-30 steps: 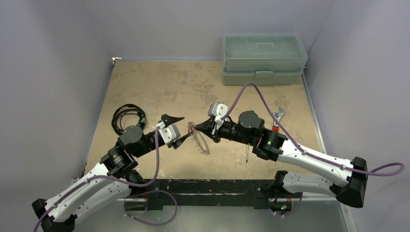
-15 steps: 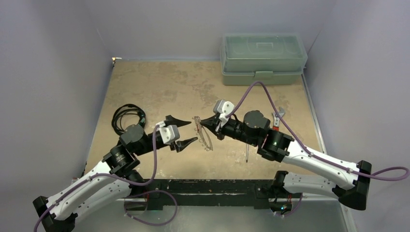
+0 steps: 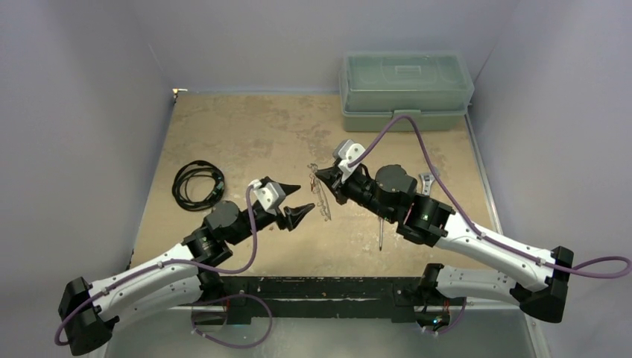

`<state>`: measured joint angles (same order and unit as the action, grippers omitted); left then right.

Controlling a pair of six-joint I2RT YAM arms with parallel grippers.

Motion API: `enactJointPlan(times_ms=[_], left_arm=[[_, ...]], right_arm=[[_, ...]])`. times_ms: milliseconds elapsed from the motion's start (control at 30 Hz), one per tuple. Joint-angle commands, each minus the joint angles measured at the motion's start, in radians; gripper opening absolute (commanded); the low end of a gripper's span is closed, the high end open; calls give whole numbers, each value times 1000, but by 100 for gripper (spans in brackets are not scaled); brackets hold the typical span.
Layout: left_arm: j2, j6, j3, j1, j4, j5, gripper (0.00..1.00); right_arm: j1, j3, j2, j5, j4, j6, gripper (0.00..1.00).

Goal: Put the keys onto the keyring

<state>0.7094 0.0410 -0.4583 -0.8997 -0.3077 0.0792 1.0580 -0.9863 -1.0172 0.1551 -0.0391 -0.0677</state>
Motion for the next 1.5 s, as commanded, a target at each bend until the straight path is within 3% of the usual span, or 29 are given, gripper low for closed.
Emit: enactJointPlan(times_ms=[0, 233, 600, 1133, 1333, 1467], left_arm=[[30, -76, 33, -87, -205, -170, 57], [118, -146, 101, -115, -435, -241, 50], [203, -194, 129, -119, -586, -254, 42], [245, -212, 109, -122, -598, -249, 20], [228, -214, 111, -123, -582, -260, 18], [226, -219, 106, -123, -564, -257, 8]], right_arm=[[-6, -64, 0, 53, 15, 33, 0], [-6, -66, -1, 47, 14, 42, 0], [-6, -48, 11, 34, 13, 56, 0], [-6, -31, 16, 20, 16, 61, 0], [-6, -27, 16, 18, 15, 61, 0], [-6, -25, 14, 18, 15, 62, 0]])
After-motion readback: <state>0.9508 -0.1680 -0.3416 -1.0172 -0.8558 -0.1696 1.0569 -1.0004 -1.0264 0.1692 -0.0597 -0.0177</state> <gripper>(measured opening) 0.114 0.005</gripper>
